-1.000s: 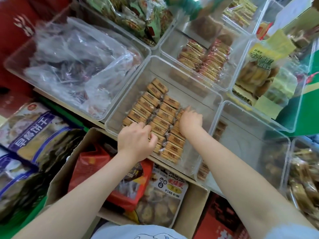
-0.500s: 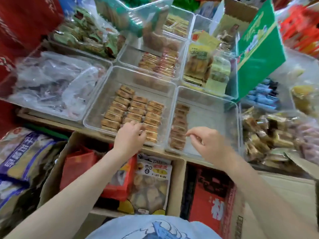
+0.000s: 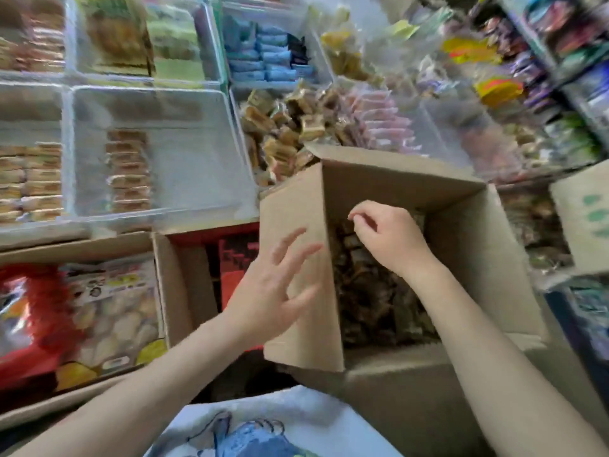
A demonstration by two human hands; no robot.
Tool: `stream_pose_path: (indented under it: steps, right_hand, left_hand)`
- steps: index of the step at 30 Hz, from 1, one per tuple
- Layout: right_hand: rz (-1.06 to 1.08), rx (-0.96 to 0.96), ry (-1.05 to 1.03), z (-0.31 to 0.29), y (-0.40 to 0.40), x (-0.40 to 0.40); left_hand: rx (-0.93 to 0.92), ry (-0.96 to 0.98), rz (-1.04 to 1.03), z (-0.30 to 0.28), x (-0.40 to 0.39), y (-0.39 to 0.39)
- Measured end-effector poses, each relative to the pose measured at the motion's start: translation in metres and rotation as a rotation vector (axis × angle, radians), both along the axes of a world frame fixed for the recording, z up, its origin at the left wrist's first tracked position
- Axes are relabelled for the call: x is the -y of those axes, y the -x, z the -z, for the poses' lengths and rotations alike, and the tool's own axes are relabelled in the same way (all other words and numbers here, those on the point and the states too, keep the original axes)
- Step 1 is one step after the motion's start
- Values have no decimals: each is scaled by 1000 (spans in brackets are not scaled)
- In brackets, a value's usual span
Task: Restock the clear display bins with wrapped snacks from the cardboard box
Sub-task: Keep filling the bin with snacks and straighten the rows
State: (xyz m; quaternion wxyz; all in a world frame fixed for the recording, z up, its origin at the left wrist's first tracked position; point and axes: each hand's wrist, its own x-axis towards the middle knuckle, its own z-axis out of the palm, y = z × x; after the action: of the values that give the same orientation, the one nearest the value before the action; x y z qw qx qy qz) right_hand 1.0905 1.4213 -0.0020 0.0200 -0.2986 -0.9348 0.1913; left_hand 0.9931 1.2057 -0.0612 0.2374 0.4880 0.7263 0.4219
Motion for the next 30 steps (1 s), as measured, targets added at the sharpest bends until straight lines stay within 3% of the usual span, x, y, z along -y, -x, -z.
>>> stream_pose_path:
  steps: [9, 16, 18, 21, 24, 26, 28, 30]
  right_hand:
    - [-263, 654, 40, 108, -28, -67]
    - [-401, 853, -35, 168, -39, -85]
    - [-413, 840, -28, 174, -39, -89]
    - [-296, 734, 167, 161, -32, -104]
    - [55, 399, 543, 120, -26, -117]
    - [180, 167, 910, 87, -25, -117]
    - [194, -17, 1240, 53, -26, -110]
    - [127, -115, 1427, 20, -24, -98]
  left_hand:
    - [82, -15, -101, 14, -42, -46]
    - [138, 17, -198, 5, -43, -53]
    - [137, 25, -210, 3, -43, -55]
    - [135, 35, -221, 0, -45, -57]
    - [157, 41, -247, -1, -45, -56]
    - [161, 21, -258, -4, -47, -50]
    - [166, -17, -272, -9, -49, -39]
    - [211, -36, -299, -15, -48, -25]
